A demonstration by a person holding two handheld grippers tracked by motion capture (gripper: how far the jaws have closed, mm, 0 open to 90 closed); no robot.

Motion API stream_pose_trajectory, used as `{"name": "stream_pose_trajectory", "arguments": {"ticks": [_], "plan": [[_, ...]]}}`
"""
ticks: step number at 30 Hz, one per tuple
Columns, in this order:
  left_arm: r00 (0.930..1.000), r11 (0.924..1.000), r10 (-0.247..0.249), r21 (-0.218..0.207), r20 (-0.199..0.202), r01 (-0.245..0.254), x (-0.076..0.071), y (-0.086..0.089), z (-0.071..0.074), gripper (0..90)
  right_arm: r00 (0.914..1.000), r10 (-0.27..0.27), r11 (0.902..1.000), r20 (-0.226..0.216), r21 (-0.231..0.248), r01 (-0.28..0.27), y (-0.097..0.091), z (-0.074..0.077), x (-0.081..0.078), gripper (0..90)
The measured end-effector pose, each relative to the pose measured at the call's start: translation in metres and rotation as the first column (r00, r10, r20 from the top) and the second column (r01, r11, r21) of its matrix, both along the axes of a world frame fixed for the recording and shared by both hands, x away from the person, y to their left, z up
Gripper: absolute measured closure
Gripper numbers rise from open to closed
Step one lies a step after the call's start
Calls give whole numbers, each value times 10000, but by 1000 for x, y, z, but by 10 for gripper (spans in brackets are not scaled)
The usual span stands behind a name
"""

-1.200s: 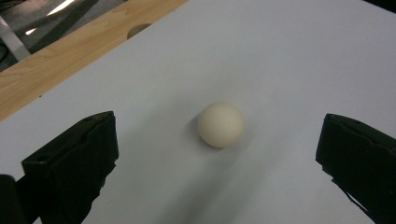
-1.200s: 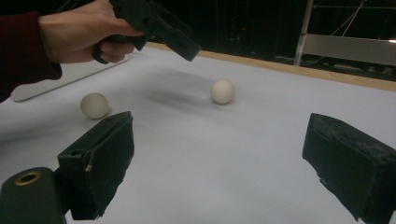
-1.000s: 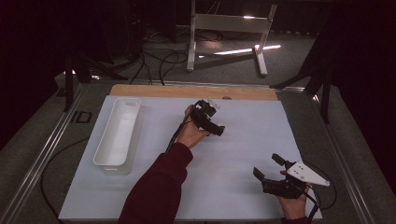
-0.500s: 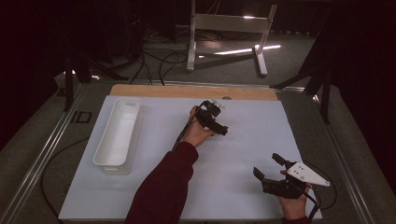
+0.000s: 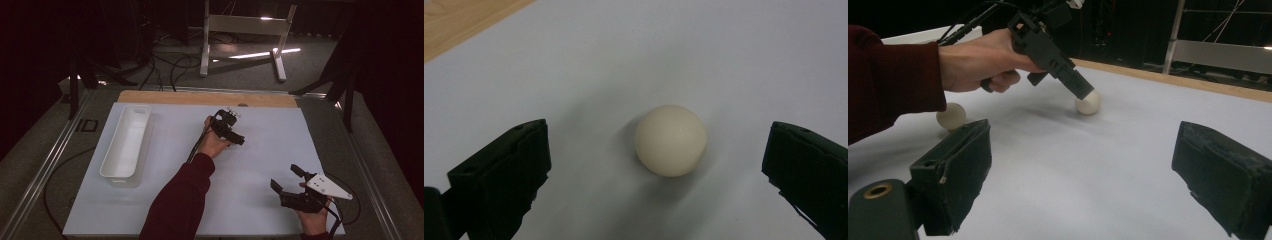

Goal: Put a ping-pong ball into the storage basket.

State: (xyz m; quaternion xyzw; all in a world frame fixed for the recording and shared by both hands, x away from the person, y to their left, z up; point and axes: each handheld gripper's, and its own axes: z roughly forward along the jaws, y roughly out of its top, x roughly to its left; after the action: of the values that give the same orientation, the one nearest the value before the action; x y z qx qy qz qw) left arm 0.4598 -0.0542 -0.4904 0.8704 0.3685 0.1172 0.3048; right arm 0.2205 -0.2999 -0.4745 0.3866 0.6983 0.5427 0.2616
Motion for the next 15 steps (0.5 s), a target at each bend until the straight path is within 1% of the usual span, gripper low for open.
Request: {"name": "stream_pose_trajectory", "arguments": {"ticks": [4, 8, 13, 15], "plan": [[9999, 10000, 90, -27, -101, -90, 1, -2, -3, 1, 10000, 5, 10000, 21, 14, -5, 0, 0, 0, 88], [9999, 9997, 85, 241, -94, -82, 1, -5, -9, 1, 10000, 11, 10000, 28, 24, -11, 0, 0, 0, 88], [9995, 9996, 45, 290, -298, -36, 1, -8, -14, 2, 10000, 2, 10000, 16, 47, -2, 0, 0, 0, 89], [9995, 9995, 46, 308, -301, -37, 1, -9, -16, 11, 10000, -9, 10000, 15, 58, 9, 0, 1, 0, 89]]}}
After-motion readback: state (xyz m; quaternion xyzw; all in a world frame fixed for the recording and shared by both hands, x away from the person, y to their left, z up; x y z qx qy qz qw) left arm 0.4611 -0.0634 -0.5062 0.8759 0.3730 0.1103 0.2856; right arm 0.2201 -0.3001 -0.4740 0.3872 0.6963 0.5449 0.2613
